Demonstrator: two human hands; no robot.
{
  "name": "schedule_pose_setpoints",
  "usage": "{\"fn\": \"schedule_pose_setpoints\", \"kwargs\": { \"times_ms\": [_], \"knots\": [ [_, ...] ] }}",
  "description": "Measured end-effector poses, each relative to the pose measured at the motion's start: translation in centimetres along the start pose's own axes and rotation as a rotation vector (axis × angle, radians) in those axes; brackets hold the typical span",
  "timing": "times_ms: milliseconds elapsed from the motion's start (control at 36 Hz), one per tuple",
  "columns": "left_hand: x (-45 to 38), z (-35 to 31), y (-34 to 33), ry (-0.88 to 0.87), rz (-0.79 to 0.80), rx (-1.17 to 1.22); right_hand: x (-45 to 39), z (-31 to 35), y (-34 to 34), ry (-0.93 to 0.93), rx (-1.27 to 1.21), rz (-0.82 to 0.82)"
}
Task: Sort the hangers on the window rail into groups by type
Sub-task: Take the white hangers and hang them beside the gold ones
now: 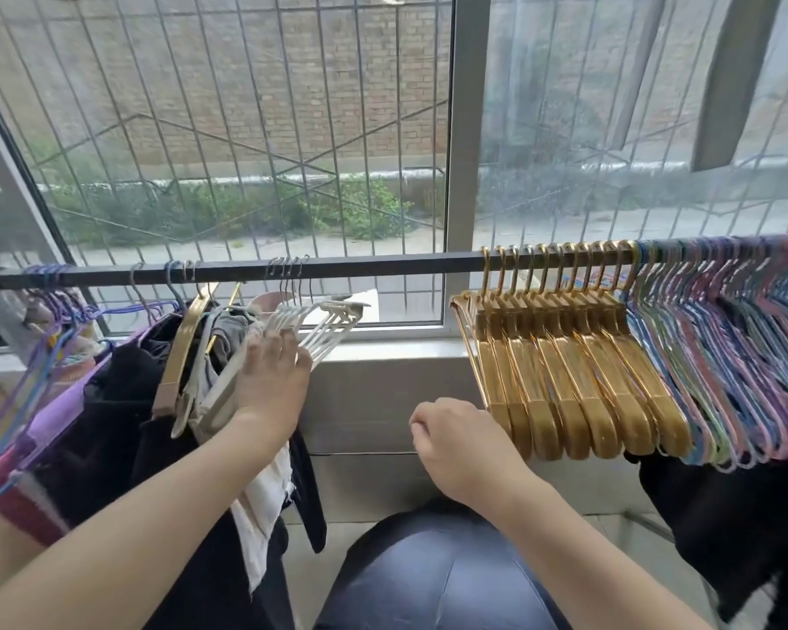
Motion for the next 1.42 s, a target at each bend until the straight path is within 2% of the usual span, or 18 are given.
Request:
{"fn": "schedule_pose_setpoints", "kwargs": {
  "times_ms": [167,306,417,556,694,806,944,1028,1083,1167,1306,1417],
  "knots": [
    [1.1,0.2,0.7,-0.039,-0.097,0.017,0.4,0.2,-0.2,0.017,0.006,0.026],
    [-0.2,0.5,1.8,-0.013,-0.162,0.246,0.8,0.1,-0.8,0.012,-0.003,0.071],
    [-2.6,1.0,4.0,-0.054,-0.214,0.323,1.4,0.1,-1.2,0.010,-0.005,0.098],
    [-4.2,0.0,6.3,-0.081,-0.151,0.423,1.9,-0.1,-1.7,-0.028,-0.042,0.145],
    [-0.7,-4.4,3.4,-0.128,-0.032,0.715,3.0,-2.2,-3.8,-0.159,-0.165,0.262],
    [5.5,-9.5,-1.7,-0.070,0.112,1.003,4.2,-5.9,-8.2,-0.307,-0.319,0.378],
    [15.7,-13.1,-7.7,0.092,0.295,1.177,8.6,-11.3,-15.7,-0.662,-0.507,0.657],
    [20.7,-13.2,-10.4,0.205,0.376,1.242,11.3,-13.5,-17.6,-0.861,-0.671,0.655],
    [22.9,-12.9,-11.6,0.271,0.339,1.295,12.0,-14.4,-18.3,-0.948,-0.787,0.611],
    [26.2,-12.5,-12.1,0.275,0.223,1.370,12.6,-14.6,-18.0,-0.985,-0.860,0.442],
    [31.4,-13.4,-12.2,0.232,0.031,1.373,13.6,-14.9,-18.3,-1.033,-1.440,0.473],
    [33.1,-14.9,-11.7,0.199,-0.009,1.362,14.2,-15.3,-18.3,-1.021,-1.683,0.397]
  ]
}}
Point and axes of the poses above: each hand's wrist, its own x-axis away from the middle knuckle, its own y-axis out of the back of the hand, z = x × y, the point moved 1 cm from there along -x, towards the middle knuckle, and after that the axes turned 9 degrees about -y, right-handed, at the moved point
